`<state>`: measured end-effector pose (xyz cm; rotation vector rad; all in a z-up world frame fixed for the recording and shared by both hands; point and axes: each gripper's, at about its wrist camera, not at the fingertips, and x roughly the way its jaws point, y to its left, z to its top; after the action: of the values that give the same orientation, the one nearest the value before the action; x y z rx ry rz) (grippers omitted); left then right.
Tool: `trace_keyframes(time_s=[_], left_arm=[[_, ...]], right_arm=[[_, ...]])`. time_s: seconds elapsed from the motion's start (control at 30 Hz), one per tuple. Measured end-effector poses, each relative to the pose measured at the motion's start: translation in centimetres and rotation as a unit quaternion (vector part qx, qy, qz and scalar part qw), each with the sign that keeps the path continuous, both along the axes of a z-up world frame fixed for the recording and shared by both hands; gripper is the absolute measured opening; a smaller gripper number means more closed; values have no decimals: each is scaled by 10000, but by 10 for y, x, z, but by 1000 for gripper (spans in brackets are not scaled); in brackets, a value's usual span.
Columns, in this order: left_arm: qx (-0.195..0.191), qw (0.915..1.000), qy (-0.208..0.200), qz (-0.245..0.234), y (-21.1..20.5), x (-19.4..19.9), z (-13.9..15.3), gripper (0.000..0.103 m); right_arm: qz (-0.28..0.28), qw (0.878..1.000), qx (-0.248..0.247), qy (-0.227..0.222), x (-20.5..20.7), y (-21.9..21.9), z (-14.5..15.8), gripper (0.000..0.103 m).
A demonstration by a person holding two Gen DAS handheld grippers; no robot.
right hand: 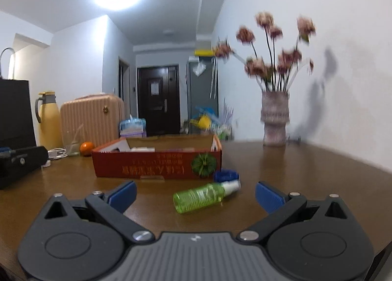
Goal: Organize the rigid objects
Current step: 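Withdraw both tools from the box toward the green spray bottle and blue cap, then grasp the green spray bottle with the left tool while the right tool grasps the blue cap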
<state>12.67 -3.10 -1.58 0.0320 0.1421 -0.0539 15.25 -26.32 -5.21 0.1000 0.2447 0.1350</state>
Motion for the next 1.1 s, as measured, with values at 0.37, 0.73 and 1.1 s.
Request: trace_keyframes(time_s=[0.37,0.73,1.1], left_arm=[[668,9887,890,-1001,-70,106,-19,103],[849,9694,1623,-1637,-109,175,-39,99],[785,9331,2397,-2564,-128,228,-53,77]], right_arm=[[-70,9974,595,409,61,-55,-6,103],[305,9934,526,975,133,-78,-10,98],[512,9784,898,1791,201,-76,-25,88]])
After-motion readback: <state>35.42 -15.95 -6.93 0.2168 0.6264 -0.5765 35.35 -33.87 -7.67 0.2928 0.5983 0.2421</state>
